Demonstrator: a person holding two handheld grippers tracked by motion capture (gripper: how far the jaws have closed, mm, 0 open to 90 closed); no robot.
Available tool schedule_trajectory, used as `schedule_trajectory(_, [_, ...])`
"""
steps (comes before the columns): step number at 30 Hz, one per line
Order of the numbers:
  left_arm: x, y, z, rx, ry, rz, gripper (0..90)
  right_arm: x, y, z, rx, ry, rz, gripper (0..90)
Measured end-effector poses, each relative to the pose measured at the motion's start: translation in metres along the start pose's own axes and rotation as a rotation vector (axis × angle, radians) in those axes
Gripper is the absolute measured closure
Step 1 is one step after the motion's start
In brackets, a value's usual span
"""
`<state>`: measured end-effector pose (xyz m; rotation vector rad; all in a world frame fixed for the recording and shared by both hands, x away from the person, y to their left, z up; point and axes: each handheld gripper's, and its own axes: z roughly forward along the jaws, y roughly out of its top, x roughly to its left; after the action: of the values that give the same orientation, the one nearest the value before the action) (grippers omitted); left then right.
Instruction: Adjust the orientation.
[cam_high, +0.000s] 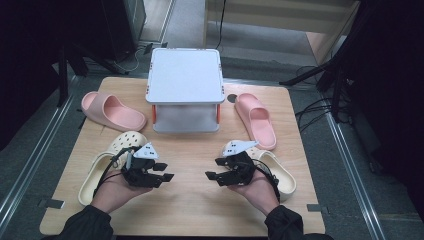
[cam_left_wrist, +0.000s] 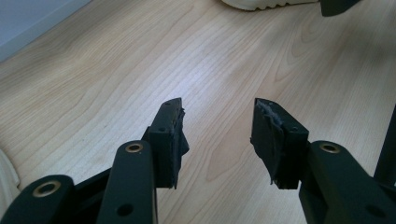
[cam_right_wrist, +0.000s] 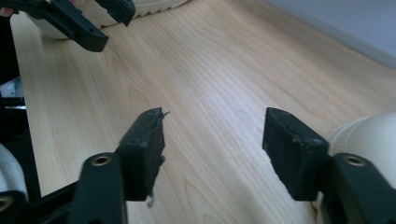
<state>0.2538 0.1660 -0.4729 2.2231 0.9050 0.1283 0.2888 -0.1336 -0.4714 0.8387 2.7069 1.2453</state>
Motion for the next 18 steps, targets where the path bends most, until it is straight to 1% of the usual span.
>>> schedule_trajectory(1, [0.0, 0.0, 0.0, 0.002, -0.003, 0.002, 52.4, 0.0, 0.0, 0.0, 0.0, 0.0, 0.0, 43.1])
schedule_trajectory(2, [-0.001, 0.0, 0.001, 0.004, -0.002, 0.005, 52.0, 0.0, -0.001, -0.001, -0.01, 0.006, -0.005, 44.8])
schedule_trajectory(3, [0.0, -0.001, 0.001, 0.018, -0.004, 0.012, 52.0, 0.0, -0.001, -0.001, -0.011, 0.011, -0.005, 47.7])
schedule_trajectory(4, [0.0, -0.001, 0.001, 0.033, -0.007, 0.02, 52.9, 0.0, -0.001, -0.001, -0.001, 0.016, 0.006, 51.5])
schedule_trajectory(6, [0.0, -0.003, 0.001, 0.045, -0.007, 0.026, 54.0, 0.0, -0.003, 0.001, 0.009, 0.035, 0.011, 54.4])
schedule_trajectory(7, [0.001, -0.003, 0.001, 0.044, -0.01, 0.022, 54.7, 0.001, -0.003, 0.002, 0.012, 0.042, 0.008, 54.5])
schedule_trajectory(8, [0.001, -0.003, 0.0, 0.041, -0.01, 0.021, 54.8, 0.003, -0.004, 0.004, 0.012, 0.047, -0.012, 54.4])
schedule_trajectory(10, [0.002, -0.004, -0.002, 0.03, -0.008, 0.011, 55.2, 0.006, -0.004, 0.006, 0.016, 0.04, -0.026, 53.7])
schedule_trajectory(12, [0.002, -0.005, -0.004, 0.025, -0.008, 0.0, 55.6, 0.008, -0.003, 0.007, 0.014, 0.046, -0.033, 53.6])
schedule_trajectory(13, [0.002, -0.005, -0.004, 0.022, -0.005, -0.003, 55.6, 0.01, -0.002, 0.007, -0.002, 0.05, -0.036, 52.9])
schedule_trajectory(14, [0.001, -0.006, -0.005, 0.022, -0.004, -0.008, 55.6, 0.01, -0.002, 0.007, -0.002, 0.05, -0.036, 52.9])
schedule_trajectory(15, [0.001, -0.007, -0.006, 0.021, -0.003, -0.009, 55.4, 0.01, -0.002, 0.007, -0.015, 0.044, -0.055, 52.6])
schedule_trajectory(16, [0.001, -0.007, -0.008, 0.021, -0.003, -0.015, 55.1, 0.011, -0.002, 0.006, -0.022, 0.045, -0.05, 52.6])
schedule_trajectory(17, [0.002, -0.008, -0.009, 0.021, -0.006, -0.024, 54.9, 0.011, -0.001, 0.006, -0.021, 0.052, -0.034, 52.7])
schedule_trajectory(18, [0.002, -0.008, -0.01, 0.024, -0.012, -0.045, 54.7, 0.01, 0.0, 0.006, -0.019, 0.056, -0.01, 53.2])
